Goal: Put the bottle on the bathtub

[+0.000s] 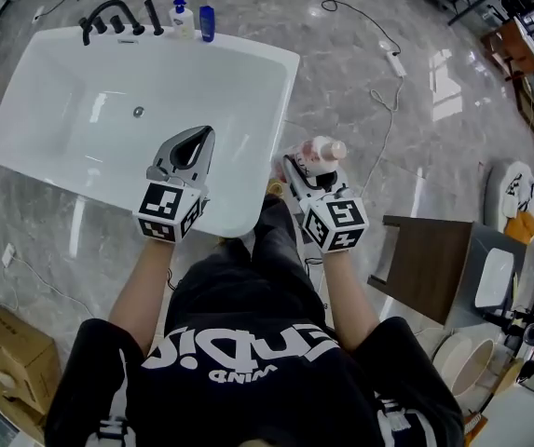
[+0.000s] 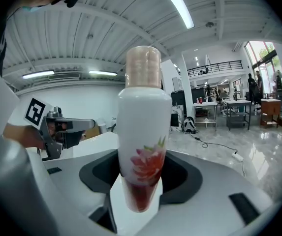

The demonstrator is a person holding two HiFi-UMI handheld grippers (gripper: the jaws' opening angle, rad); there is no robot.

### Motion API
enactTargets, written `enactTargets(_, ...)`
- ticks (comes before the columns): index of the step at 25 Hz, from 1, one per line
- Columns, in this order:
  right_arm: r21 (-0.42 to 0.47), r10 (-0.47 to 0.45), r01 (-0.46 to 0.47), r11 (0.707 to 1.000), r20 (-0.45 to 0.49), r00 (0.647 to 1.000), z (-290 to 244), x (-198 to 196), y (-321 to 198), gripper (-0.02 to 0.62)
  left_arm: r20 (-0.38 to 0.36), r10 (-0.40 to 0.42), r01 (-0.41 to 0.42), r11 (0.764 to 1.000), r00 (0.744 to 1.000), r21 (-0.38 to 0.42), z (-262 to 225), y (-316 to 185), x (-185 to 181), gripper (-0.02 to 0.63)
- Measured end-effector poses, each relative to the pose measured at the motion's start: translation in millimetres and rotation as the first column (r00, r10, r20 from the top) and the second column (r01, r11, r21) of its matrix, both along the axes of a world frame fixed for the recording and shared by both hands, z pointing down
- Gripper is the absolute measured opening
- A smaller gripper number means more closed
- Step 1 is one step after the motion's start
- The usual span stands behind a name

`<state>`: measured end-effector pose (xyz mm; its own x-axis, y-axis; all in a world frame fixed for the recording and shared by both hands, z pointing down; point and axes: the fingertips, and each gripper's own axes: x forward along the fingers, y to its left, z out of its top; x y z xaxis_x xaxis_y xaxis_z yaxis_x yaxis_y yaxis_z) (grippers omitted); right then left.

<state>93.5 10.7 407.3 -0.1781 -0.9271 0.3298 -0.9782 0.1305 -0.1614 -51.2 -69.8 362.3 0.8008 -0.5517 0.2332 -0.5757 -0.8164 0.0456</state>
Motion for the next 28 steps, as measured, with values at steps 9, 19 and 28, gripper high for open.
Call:
enactTargets(9, -0.021, -0.056, 0.055, 0.998, -0.013, 0.998, 10.4, 22.0, -76.6, 0.247, 0.009, -0.046, 0.046, 0.998, 0.999, -0.036, 14.1, -68.1, 22.4, 0.008)
enactTargets(19, -0.055, -0.134, 0.132, 0.99, -0.034, 0.99, 43.5, 54.3, -190.5, 0.247, 0.028, -0.12, 0.122, 0.99, 0.992, -0.064, 47.1, -161.3, 50.6, 0.008)
enactTargets(28, -0.068, -0.208, 0.205, 0.976, -0.042, 0.977, 85.9, 83.9, -284.5, 0.247, 0.061, -0.173, 0.177, 0.982, 0.983, -0.069, 93.8, -232.9, 93.2, 0.008)
